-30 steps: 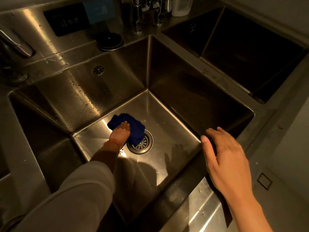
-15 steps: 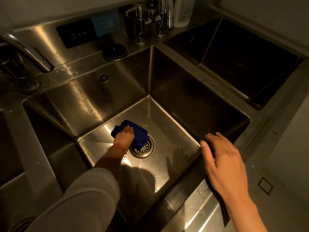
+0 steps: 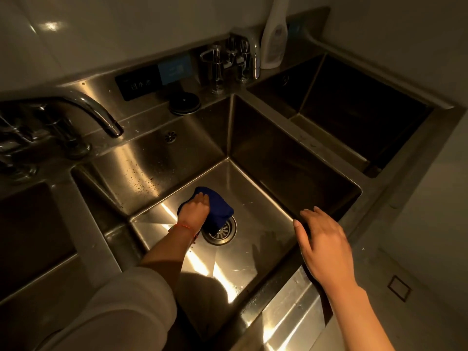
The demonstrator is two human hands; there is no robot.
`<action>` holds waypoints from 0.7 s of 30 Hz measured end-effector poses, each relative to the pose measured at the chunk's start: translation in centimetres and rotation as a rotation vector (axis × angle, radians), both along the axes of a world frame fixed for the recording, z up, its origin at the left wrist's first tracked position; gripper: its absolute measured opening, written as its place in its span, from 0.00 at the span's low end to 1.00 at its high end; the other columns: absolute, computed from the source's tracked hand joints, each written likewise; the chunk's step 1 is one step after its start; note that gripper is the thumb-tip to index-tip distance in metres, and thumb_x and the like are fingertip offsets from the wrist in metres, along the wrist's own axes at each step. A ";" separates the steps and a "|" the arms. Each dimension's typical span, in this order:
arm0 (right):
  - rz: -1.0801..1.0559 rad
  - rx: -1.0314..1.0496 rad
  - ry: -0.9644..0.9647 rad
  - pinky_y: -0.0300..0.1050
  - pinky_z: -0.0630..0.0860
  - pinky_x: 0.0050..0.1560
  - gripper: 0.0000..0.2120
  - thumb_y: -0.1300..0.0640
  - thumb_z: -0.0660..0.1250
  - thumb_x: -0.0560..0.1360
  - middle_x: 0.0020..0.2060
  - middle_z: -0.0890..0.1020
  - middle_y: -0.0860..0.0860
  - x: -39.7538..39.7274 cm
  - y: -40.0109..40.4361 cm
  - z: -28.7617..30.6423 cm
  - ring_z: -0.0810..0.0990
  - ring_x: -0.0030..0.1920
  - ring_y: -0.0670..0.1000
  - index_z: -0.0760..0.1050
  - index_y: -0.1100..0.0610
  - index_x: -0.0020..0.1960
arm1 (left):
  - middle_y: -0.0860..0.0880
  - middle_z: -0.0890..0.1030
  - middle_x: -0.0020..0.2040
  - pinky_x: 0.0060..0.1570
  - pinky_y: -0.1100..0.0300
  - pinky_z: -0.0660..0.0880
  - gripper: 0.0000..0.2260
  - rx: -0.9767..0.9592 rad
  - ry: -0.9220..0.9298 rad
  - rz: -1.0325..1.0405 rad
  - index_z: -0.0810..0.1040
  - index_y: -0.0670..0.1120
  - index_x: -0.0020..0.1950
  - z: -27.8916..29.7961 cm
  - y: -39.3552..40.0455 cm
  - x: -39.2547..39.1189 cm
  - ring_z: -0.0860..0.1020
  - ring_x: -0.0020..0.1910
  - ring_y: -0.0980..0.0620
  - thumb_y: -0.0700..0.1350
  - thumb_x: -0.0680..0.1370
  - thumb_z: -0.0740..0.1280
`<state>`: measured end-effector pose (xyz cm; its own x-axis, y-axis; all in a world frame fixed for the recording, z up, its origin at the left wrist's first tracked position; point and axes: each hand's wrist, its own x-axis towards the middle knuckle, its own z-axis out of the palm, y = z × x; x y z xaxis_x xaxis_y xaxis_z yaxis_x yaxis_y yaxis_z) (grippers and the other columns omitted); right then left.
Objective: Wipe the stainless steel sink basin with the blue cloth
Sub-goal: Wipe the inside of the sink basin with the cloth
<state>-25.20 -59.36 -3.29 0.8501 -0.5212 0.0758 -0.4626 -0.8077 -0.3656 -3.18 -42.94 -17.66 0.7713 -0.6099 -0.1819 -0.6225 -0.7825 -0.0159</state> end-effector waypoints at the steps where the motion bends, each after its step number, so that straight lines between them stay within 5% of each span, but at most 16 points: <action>1: 0.016 -0.019 0.006 0.56 0.66 0.66 0.17 0.53 0.61 0.77 0.58 0.79 0.58 0.0 0.1 0.1 0.71 0.65 0.57 0.75 0.61 0.61 | 0.40 0.58 0.77 0.66 0.60 0.69 0.25 -0.012 -0.003 -0.003 0.52 0.39 0.77 0.4 0.2 -0.2 0.67 0.73 0.48 0.37 0.82 0.56; 9: 0.156 -0.145 0.031 0.54 0.62 0.69 0.18 0.52 0.60 0.77 0.61 0.77 0.58 0.8 2.3 1.6 0.69 0.67 0.56 0.73 0.60 0.63 | 0.40 0.61 0.76 0.66 0.60 0.69 0.25 -0.047 -0.044 -0.023 0.53 0.38 0.77 4.8 1.4 -2.1 0.67 0.72 0.48 0.37 0.81 0.56; 21: 0.289 -0.310 -0.079 0.56 0.72 0.59 0.23 0.52 0.74 0.67 0.55 0.81 0.58 3.7 8.0 5.3 0.78 0.58 0.57 0.77 0.61 0.58 | 0.39 0.61 0.76 0.67 0.58 0.69 0.26 -0.160 -0.104 -0.100 0.54 0.38 0.77 13.4 1.7 -4.9 0.64 0.74 0.47 0.36 0.80 0.59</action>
